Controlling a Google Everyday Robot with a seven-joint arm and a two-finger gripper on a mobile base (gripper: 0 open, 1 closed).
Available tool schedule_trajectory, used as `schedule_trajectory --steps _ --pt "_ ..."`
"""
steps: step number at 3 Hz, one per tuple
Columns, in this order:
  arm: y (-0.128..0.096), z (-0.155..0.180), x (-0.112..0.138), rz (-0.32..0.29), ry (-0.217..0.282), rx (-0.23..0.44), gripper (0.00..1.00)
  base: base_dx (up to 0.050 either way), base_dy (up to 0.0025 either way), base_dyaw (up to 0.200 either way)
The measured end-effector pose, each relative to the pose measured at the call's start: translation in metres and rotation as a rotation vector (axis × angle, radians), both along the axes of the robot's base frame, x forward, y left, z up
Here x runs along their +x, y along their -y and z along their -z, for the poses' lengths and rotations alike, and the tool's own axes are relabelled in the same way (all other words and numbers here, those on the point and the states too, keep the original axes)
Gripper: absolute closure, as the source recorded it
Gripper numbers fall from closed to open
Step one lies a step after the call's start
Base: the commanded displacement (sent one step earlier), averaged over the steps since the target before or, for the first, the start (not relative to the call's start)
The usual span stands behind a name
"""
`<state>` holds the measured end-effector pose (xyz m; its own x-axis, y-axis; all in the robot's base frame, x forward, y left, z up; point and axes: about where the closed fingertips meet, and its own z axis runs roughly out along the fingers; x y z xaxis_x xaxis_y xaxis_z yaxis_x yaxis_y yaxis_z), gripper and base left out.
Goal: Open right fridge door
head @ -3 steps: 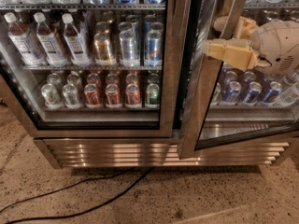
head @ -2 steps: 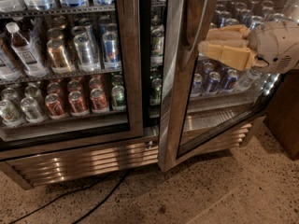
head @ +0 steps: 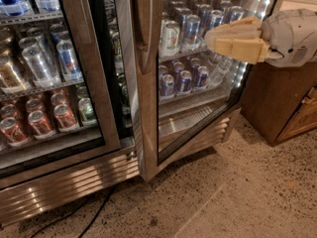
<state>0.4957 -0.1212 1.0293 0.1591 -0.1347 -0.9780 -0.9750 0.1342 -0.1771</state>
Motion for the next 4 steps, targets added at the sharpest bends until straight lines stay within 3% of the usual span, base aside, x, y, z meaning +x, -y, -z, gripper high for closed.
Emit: schedule_trajectory --steps 1,2,3,4 --pt "0.004 0.044 0.013 0.034 -0.053 0.058 1.0 0.0 0.0 0.0" --pt "-0.001 0.111 0.002 0.067 -0.144 0.137 1.0 0.0 0.0 0.0" --pt "-0.024 0.138 -0.054 0.012 -0.204 0.186 1.0 0.0 0.0 0.0" --pt "-0.042 0.133 -0.129 -0.064 -0.217 0.224 1.0 0.0 0.0 0.0"
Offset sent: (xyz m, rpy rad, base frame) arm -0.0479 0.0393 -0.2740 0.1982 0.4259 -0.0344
